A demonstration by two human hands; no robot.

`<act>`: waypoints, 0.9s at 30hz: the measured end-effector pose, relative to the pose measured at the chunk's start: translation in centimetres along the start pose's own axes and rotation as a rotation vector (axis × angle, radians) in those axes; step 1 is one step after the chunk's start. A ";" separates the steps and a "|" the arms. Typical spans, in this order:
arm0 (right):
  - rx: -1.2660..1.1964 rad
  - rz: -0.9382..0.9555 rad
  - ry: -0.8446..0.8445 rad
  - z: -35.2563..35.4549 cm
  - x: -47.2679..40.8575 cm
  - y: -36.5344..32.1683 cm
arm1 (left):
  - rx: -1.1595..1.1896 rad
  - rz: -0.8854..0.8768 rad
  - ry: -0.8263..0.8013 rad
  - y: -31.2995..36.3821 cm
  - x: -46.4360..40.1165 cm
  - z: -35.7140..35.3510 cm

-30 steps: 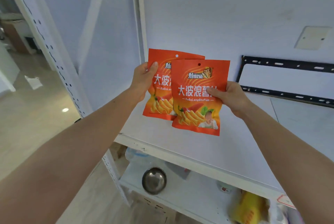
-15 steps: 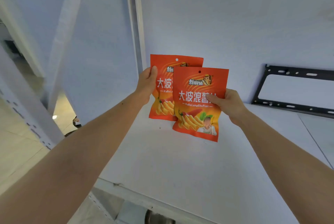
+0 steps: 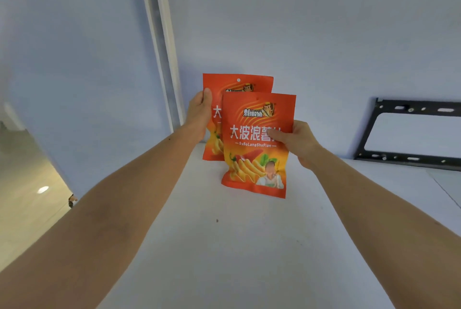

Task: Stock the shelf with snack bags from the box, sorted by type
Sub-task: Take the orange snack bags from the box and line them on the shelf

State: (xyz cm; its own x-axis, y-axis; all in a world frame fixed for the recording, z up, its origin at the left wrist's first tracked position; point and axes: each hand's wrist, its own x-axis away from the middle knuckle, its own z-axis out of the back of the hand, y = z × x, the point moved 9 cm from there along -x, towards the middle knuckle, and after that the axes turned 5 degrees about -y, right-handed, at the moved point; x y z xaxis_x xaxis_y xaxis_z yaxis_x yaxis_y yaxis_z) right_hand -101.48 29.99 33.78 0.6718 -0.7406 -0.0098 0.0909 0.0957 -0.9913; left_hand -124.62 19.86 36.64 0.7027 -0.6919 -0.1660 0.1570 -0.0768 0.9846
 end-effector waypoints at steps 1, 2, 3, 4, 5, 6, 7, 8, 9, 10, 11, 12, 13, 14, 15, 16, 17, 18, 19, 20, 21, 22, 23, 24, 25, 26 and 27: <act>-0.003 -0.003 -0.001 -0.1 -0.6 0.2 | 0.006 -0.001 -0.008 0.0 -0.8 -0.2; -0.009 -0.006 -0.004 -0.3 -1.0 0.5 | 0.014 -0.001 -0.017 -0.1 -1.3 -0.3; -0.013 -0.012 -0.007 -0.5 -1.4 0.8 | 0.024 -0.004 -0.022 -0.1 -1.8 -0.6; -0.016 -0.024 -0.007 -0.7 -1.8 1.3 | 0.033 -0.005 -0.025 -0.3 -2.3 -0.8; -0.018 -0.040 -0.008 -0.9 -2.2 1.8 | 0.044 -0.003 -0.026 -0.5 -2.7 -1.0; -0.018 -0.057 -0.011 -1.2 -2.5 2.3 | 0.059 0.002 -0.025 -0.8 -3.0 -1.1; -0.016 -0.075 -0.017 -1.5 -2.7 3.0 | 0.075 0.006 -0.022 -1.2 -3.2 -1.2; -0.019 -0.094 -0.023 -1.7 -2.9 3.7 | 0.091 0.011 -0.019 -1.5 -3.4 -1.2; -0.029 -0.115 -0.027 -2.0 -3.0 4.3 | 0.104 0.018 -0.014 -1.8 -3.5 -1.1; -0.043 -0.137 -0.034 -2.3 -3.1 5.0 | 0.122 0.027 -0.010 -2.1 -3.6 -1.1; -0.051 -0.159 -0.046 -2.7 -3.2 5.6 | 0.138 0.039 -0.004 -2.6 -3.7 -1.0; -0.055 -0.181 -0.058 -3.1 -3.3 6.2 | 0.149 0.055 -0.002 -3.1 -3.8 -0.9; -0.049 -0.199 -0.068 -3.6 -3.5 6.6 | 0.154 0.069 0.000 -3.6 -3.8 -0.8; -0.041 -0.212 -0.074 -4.0 -3.7 7.0 | 0.149 0.079 -0.002 -4.1 -3.9 -0.7; -0.028 -0.221 -0.078 -4.3 -3.9 7.2 | 0.138 0.082 -0.005 -4.4 -3.9 -0.6; -0.015 -0.226 -0.081 -4.6 -4.2 7.4 | 0.129 0.083 -0.011 -4.7 -4.1 -0.6; 0.003 -0.230 -0.088 -4.8 -4.6 7.5 | 0.127 0.086 -0.019 -5.0 -4.3 -0.5; 0.018 -0.229 -0.098 -5.0 -5.0 7.5 | 0.127 0.089 -0.029 -5.2 -4.6 -0.6; 0.033 -0.228 -0.108 -5.2 -5.4 7.5 | 0.123 0.094 -0.042 -5.3 -4.8 -0.7; 0.046 -0.226 -0.111 -5.3 -5.8 7.5 | 0.112 0.100 -0.059 -5.3 -5.1 -0.8; 0.059 -0.223 -0.101 -5.4 -6.2 7.5 | 0.102 0.107 -0.075 -5.3 -5.4 -1.0; 0.068 -0.219 -0.079 -5.2 -6.6 7.6 | 0.095 0.114 -0.087 -5.3 -5.6 -1.1; 0.079 -0.215 -0.049 -5.0 -6.9 7.7 | 0.085 0.114 -0.093 -5.4 -5.8 -1.3; 0.089 -0.209 -0.014 -4.7 -7.2 7.8 | 0.069 0.108 -0.093 -5.5 -5.8 -1.3; 0.103 -0.204 0.016 -4.5 -7.4 7.9 | 0.051 0.102 -0.085 -5.7 -5.8 -1.3; 0.114 -0.199 0.037 -4.3 -7.5 8.0 | 0.030 0.103 -0.069 -6.2 -5.5 -1.0; 0.128 -0.197 0.050 -4.2 -7.6 8.1 | 0.007 0.112 -0.053 -6.9 -5.2 -0.7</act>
State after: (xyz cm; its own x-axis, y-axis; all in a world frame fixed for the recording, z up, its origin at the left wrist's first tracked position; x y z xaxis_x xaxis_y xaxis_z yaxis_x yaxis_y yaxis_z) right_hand -108.95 33.56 25.24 0.5948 -0.7852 0.1724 0.3116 0.0275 -0.9498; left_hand -128.85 24.48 30.66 0.6782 -0.7331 -0.0517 0.0742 -0.0017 0.9972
